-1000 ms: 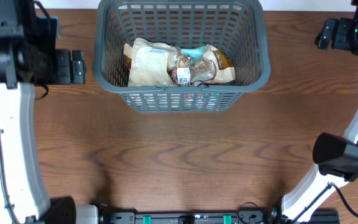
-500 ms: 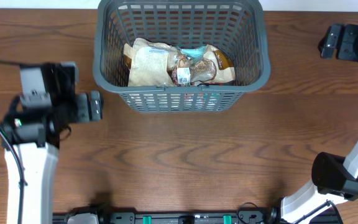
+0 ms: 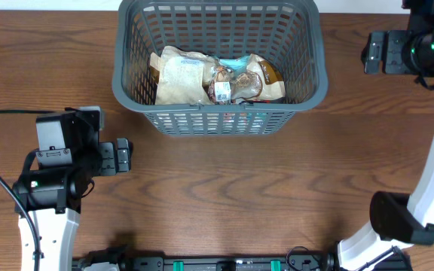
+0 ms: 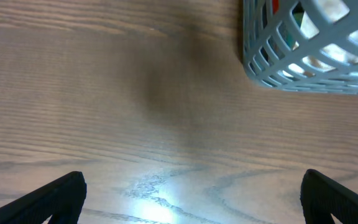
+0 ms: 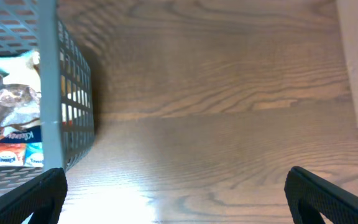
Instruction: Pack container
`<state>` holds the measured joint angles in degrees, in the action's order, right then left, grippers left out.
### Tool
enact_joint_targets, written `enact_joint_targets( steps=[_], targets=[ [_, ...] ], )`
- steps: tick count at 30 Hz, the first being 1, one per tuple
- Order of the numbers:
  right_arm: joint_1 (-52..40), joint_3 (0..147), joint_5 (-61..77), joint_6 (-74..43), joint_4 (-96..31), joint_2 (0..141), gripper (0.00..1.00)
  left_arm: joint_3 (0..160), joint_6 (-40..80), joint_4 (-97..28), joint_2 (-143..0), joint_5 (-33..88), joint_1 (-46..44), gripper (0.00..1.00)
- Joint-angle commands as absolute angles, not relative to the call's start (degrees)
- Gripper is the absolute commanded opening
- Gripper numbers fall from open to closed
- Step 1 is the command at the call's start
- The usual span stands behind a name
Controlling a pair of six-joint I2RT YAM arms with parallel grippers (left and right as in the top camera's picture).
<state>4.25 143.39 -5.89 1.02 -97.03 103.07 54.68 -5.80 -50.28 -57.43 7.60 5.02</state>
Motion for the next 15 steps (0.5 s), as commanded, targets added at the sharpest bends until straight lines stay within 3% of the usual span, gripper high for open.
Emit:
enact_joint_targets(
  steps=[1,15],
  targets=[
    [3.7,143.5,-7.1,1.0,-97.1,99.7,0.99,54.4,-5.7,-49.6,-57.1,8.7,4.9,0.99],
    [3.7,143.4,-2.9,0.9,-97.3,99.4,0.99,54.4,-5.7,-49.4,-57.3,8.3,4.9,0.99]
  ],
)
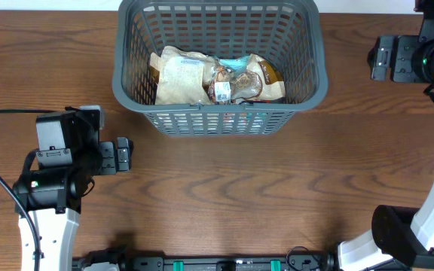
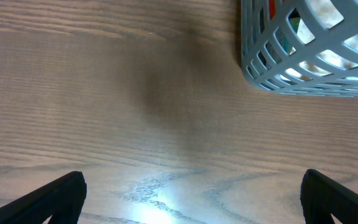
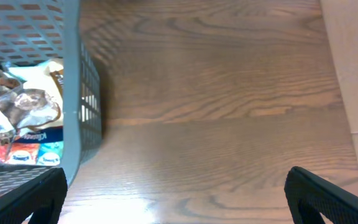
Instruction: Pack container
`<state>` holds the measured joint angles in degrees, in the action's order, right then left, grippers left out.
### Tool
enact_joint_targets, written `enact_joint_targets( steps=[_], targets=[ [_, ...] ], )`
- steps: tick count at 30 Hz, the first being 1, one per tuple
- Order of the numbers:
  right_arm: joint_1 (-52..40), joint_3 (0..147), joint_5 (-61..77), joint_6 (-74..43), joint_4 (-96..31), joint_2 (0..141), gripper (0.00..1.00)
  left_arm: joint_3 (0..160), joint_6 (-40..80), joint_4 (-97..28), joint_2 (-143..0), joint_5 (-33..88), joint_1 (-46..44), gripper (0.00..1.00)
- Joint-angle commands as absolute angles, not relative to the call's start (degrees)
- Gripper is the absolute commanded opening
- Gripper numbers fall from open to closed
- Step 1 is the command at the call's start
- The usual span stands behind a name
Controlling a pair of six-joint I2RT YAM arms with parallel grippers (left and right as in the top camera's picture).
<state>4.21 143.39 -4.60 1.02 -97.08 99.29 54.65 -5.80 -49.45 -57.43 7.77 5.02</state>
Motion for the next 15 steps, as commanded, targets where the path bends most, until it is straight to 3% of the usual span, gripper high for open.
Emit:
enact_joint_targets(
  steps=[1,15],
  targets=[
    [3.7,143.4,-1.9,0.9,-97.3,99.4,0.99,54.4,-5.7,-49.4,-57.3,8.3,4.9,0.99],
    [3.8,143.4,4.7,0.9,-96.7,99.4,0.99,54.4,-5.7,-49.4,-57.3,8.3,4.9,0.99]
  ],
)
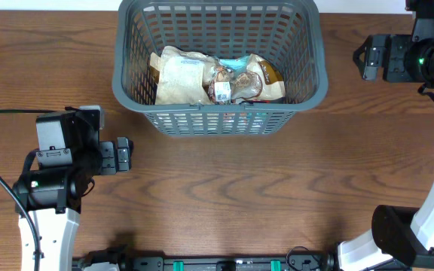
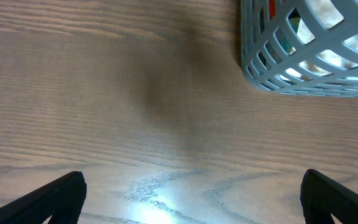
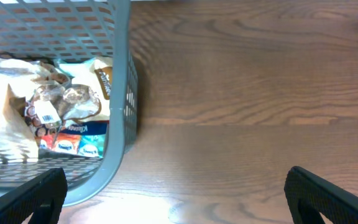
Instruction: Pack container
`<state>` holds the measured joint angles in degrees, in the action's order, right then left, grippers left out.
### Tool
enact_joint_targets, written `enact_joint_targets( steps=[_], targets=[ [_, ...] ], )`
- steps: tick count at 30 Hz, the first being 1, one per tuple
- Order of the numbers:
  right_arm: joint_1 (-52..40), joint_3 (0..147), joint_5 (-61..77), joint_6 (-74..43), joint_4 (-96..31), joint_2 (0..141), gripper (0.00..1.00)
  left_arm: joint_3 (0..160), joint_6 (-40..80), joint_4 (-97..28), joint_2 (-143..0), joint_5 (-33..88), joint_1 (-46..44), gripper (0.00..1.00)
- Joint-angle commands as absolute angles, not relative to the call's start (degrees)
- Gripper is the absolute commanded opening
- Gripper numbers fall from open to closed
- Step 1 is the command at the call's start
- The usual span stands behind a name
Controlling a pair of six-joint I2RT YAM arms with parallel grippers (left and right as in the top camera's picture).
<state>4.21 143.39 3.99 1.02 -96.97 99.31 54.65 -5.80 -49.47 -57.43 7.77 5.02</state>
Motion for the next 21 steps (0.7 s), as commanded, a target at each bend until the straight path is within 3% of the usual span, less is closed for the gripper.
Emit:
enact_joint_targets(
  steps=[1,21],
  targets=[
    [3.8,143.4,4.8,0.9,-96.4,99.4,0.99,54.4,-5.7,-49.4,-57.3,8.3,4.9,0.99],
    [-3.2,143.4,6.1,3.5,-88.8,106.5,0.99,54.4,-5.7,-49.4,-57.3,8.3,4.9,0.99]
  ],
)
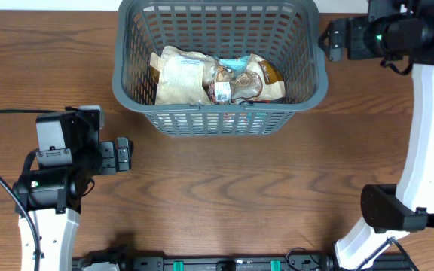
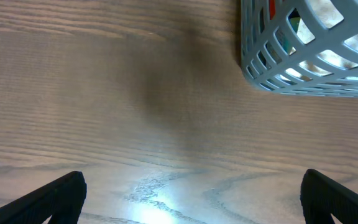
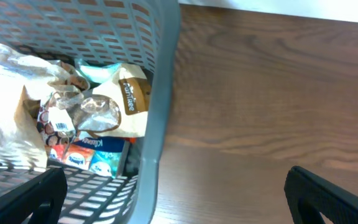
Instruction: Pack container
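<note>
A grey plastic basket (image 1: 316, 71) stands at the back middle of the wooden table. In it lie a tan paper bag (image 1: 179, 75), a clear-wrapped snack (image 1: 228, 84) and a brown packet (image 3: 129, 102) over a tissue pack (image 3: 82, 158). My right gripper (image 1: 328, 41) hovers open and empty by the basket's right wall (image 3: 160, 118), which shows between its fingers. My left gripper (image 1: 123, 156) rests open and empty at the front left, the basket's corner (image 2: 303, 59) ahead of it.
Bare wooden table (image 1: 224, 188) stretches in front of the basket and to its right (image 3: 272, 106). A pale surface edges the table's far side (image 3: 278, 7). The left arm's base (image 1: 47, 188) stands at the front left.
My right gripper has moved left, from out over the table's right side to just beside the basket's right rim. It is still open and empty. The left arm has not moved.
The right gripper stood open over the table right of the basket, then slightly farther right, then a little back toward the basket, and now it is at the right rim. The left gripper stayed open at the front left, and the basket's contents have not changed.
</note>
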`<state>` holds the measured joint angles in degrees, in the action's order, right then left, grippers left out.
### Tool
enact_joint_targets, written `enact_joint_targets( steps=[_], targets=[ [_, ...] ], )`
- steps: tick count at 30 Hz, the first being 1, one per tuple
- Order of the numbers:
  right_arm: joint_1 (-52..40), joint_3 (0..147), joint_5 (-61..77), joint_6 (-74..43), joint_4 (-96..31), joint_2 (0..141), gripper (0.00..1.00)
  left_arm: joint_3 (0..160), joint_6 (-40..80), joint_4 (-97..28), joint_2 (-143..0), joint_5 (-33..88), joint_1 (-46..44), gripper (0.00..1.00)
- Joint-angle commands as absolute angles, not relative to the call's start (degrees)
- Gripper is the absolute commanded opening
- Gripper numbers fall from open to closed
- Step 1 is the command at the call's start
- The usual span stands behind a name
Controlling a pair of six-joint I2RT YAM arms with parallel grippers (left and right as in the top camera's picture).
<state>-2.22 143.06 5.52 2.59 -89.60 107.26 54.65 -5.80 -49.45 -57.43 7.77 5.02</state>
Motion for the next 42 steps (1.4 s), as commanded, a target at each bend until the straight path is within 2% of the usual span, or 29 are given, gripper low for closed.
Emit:
enact_joint_targets(
  steps=[1,11,34,42],
  targets=[
    [-3.2,143.4,6.3,3.5,-88.4,106.5,0.99,54.4,-5.7,-49.4,-57.3,8.3,4.9,0.99],
    [-3.8,136.9,5.8,3.9,-79.0,100.2,0.99,54.4,-5.7,-49.4,-57.3,8.3,4.9,0.99],
    [-0.7,75.0,3.2,3.7,-36.1,59.4,0.99,54.4,-5.7,-49.4,-57.3,8.3,4.9,0.99],
    [-0.5,57.1,5.5,3.7,-25.3,42.7,0.99,54.4,-5.7,-49.4,-57.3,8.3,4.9,0.99]
  ],
)
